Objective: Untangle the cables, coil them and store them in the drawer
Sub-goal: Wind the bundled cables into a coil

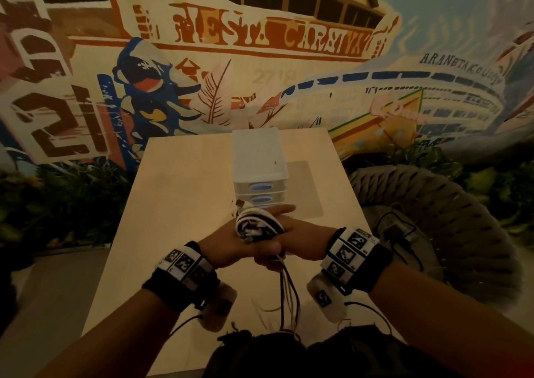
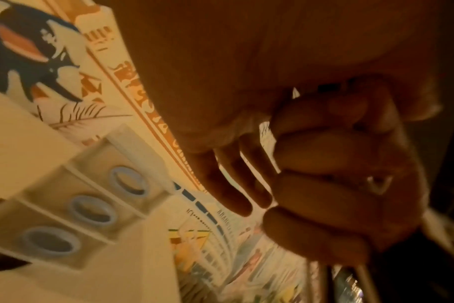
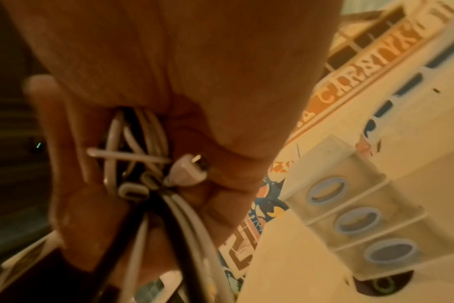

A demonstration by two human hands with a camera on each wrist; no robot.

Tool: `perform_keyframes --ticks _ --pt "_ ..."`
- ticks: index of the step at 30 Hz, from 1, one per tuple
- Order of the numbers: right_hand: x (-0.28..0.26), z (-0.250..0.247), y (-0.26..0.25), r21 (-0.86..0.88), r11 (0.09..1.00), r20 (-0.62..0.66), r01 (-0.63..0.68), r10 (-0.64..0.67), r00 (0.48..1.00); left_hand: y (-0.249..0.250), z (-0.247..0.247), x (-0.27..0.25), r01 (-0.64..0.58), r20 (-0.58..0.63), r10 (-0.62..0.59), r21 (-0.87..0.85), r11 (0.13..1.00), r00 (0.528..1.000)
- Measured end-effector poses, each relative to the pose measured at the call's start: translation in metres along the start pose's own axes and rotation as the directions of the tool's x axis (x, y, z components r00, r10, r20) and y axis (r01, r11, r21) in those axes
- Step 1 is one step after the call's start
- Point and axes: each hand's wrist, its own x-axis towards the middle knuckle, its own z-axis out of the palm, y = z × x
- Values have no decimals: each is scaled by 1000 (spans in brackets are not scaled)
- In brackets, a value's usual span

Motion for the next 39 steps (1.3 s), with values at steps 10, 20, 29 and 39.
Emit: perform_keyframes --ticks 10,20,29,39 --pt "-13 -5 -16 -186 982 15 7 -5 1000 34 5 3 -275 -146 266 -48 960 953" --pt "-14 2 23 -87 984 -27 -154 153 988 27 -17 -5 -170 -249 177 51 984 952" --pt "-17 -4 41 -243 924 -95 -295 280 955 9 -16 -4 120 -200 2 596 794 980" --pt "-5 0 51 154 953 -158 -260 284 946 12 -2 1 65 -70 -7 867 493 998"
